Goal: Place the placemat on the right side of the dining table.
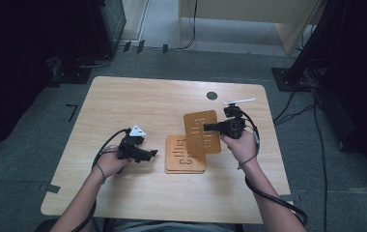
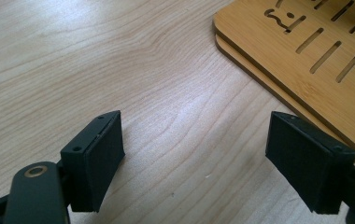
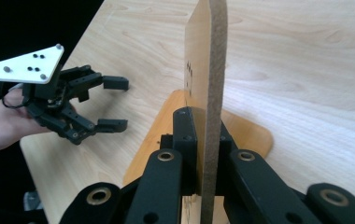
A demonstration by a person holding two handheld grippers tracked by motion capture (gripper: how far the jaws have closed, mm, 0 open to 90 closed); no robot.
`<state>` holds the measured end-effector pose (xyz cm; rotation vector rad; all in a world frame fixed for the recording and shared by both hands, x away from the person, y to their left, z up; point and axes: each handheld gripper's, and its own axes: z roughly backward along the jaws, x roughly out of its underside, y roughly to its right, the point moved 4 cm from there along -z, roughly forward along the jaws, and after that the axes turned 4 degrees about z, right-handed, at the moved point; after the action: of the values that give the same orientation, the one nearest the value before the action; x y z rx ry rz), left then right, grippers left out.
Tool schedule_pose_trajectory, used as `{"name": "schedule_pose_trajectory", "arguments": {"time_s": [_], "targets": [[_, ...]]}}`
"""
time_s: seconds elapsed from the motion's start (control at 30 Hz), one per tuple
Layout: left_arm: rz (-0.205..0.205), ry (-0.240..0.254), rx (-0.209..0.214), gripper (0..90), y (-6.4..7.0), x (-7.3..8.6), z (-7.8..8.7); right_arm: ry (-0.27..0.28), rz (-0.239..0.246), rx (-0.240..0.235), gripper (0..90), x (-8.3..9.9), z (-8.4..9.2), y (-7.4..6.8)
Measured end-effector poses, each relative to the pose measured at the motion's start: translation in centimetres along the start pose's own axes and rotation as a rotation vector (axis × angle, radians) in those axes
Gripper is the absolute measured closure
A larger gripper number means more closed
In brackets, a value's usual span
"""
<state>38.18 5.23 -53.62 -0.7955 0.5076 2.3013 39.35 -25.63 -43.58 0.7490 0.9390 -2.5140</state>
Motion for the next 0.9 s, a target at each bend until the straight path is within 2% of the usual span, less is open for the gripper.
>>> {"name": "schedule_pose_trajectory", "arguments": {"time_s": [0.27, 0.37, 0.43, 0.57, 0.73, 0.9], "targets": [[-0.006, -0.001, 0.005, 17.7, 0.1, 0.0, -0.1, 0.018, 0.035, 0.074, 87.5, -0.3, 0.9, 0.4], [-0.022, -0.004, -0.001, 17.6, 0.1, 0.1, -0.1, 0.023, 0.041, 0.101, 87.5, -0.3, 1.4, 0.7], [-0.026, -0.005, -0.001, 17.5, 0.1, 0.1, -0.1, 0.025, 0.042, 0.106, 87.5, -0.4, 1.5, 0.8], [-0.029, -0.002, -0.001, 17.2, 0.1, 0.1, -0.1, 0.049, 0.048, 0.15, 87.5, -0.5, 2.2, 1.4], [-0.039, 0.0, -0.005, 17.2, 0.1, 0.2, -0.1, 0.056, 0.042, 0.168, 87.5, -0.6, 2.8, 1.8], [-0.075, -0.002, -0.013, 16.5, 0.2, 0.3, -0.2, 0.065, 0.04, 0.193, 87.5, -0.6, 3.4, 2.5]]}}
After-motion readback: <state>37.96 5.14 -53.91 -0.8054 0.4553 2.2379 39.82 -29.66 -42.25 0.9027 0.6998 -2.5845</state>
